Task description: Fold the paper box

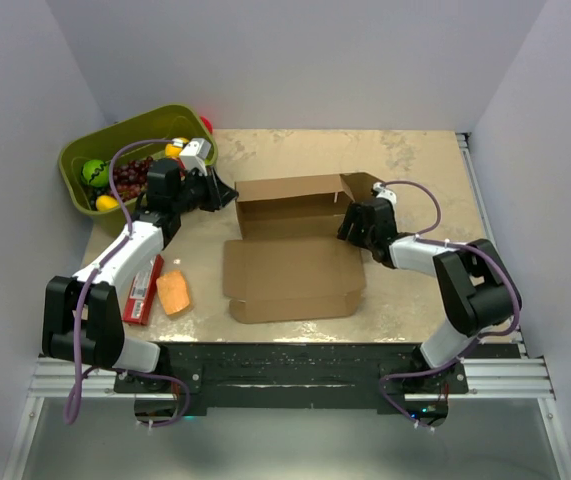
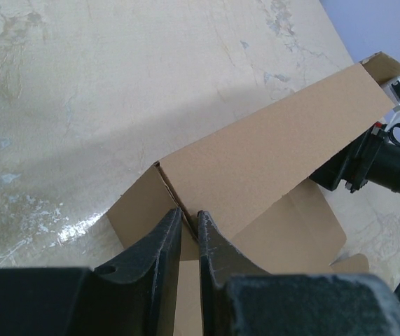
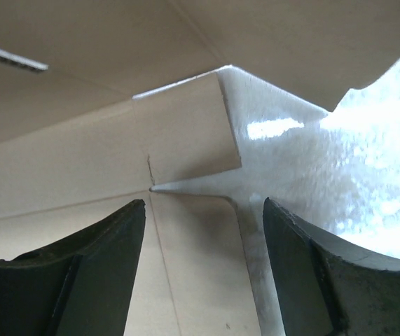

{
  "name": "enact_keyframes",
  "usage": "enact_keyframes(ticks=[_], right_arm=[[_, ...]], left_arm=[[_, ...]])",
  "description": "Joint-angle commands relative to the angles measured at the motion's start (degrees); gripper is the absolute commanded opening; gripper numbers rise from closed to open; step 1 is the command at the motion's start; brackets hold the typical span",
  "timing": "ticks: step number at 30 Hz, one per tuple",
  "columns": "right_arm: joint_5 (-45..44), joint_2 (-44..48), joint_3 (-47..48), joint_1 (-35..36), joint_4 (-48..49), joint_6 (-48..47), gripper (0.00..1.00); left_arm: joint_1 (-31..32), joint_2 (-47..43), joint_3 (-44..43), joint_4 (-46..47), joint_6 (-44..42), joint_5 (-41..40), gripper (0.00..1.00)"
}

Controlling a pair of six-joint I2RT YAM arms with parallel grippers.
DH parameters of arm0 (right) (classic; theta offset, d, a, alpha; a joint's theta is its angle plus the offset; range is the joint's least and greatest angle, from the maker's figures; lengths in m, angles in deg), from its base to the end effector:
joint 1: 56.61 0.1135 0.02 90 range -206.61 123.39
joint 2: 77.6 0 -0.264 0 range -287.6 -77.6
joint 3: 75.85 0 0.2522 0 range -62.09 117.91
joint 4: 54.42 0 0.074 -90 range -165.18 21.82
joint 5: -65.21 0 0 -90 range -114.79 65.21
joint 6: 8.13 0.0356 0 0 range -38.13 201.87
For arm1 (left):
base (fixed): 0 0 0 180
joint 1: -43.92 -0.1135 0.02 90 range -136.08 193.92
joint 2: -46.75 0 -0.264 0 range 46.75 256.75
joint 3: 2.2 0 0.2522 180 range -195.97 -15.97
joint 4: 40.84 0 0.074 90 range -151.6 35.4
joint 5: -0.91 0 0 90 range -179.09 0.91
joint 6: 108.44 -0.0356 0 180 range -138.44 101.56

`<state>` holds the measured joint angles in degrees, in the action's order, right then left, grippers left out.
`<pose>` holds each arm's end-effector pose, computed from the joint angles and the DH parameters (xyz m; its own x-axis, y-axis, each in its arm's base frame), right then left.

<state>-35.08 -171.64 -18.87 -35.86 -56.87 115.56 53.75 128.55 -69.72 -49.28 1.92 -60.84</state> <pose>0.3052 0.1088 0.1555 -0.6169 0.3499 -0.7050 0.1472 0.9312 0.3334 0.3163 -0.0719 0.2719 -0.5588 -0.2142 -0.8012 0.4119 0.7668 -0.4923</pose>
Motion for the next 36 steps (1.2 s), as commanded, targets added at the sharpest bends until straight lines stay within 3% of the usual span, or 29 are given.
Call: enact_keyframes(ticks=[1,22,36], right_arm=[[4.48,-2.9,1.6,-1.77,5.21,2.17,0.72],[15.73,-9.14,-3.41,-1.86,33.76,-1.52,0.72],[21.62,-9.23,-5.08,-1.51,42.92,-3.81,0.68]], left_arm=[[0.19,0.29,-0.03,-3.21,-2.43,-1.88,0.19],[0.19,0.73,-0.29,-2.95,-2.34,-1.53,0.17],[0.19,1.17,-0.3,-2.95,-2.52,-1.35,0.17]])
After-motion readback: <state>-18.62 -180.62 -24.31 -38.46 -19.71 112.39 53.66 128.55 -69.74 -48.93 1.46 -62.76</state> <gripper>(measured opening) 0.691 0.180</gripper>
